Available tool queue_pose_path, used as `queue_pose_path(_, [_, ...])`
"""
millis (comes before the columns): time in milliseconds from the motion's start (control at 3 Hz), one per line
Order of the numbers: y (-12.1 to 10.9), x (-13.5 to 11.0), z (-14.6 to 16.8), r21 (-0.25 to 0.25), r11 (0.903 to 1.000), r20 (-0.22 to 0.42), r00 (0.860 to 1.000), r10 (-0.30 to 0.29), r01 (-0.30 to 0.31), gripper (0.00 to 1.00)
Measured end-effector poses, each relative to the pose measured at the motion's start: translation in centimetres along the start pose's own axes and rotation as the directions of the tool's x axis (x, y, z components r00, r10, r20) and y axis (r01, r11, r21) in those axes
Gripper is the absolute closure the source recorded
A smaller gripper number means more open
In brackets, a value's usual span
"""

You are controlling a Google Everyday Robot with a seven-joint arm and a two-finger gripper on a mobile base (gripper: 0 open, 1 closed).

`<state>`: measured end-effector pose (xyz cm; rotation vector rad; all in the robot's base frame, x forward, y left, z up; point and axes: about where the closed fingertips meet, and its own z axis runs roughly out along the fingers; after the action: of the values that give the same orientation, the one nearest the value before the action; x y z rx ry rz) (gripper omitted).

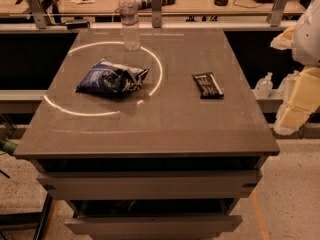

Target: Pick rxbar chocolate

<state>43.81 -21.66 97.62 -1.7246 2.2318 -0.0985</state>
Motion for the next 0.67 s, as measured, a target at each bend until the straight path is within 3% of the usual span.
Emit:
queue_pose_path(333, [0.0, 0.0, 0.0, 0.0, 1.0, 0.0, 1.0, 0.0, 0.0, 0.0])
queue_pose_path(667, [-1.9, -0.3, 0.3, 0.028, 0.9938, 0.037, 0.994, 0.107, -0.108, 0.0])
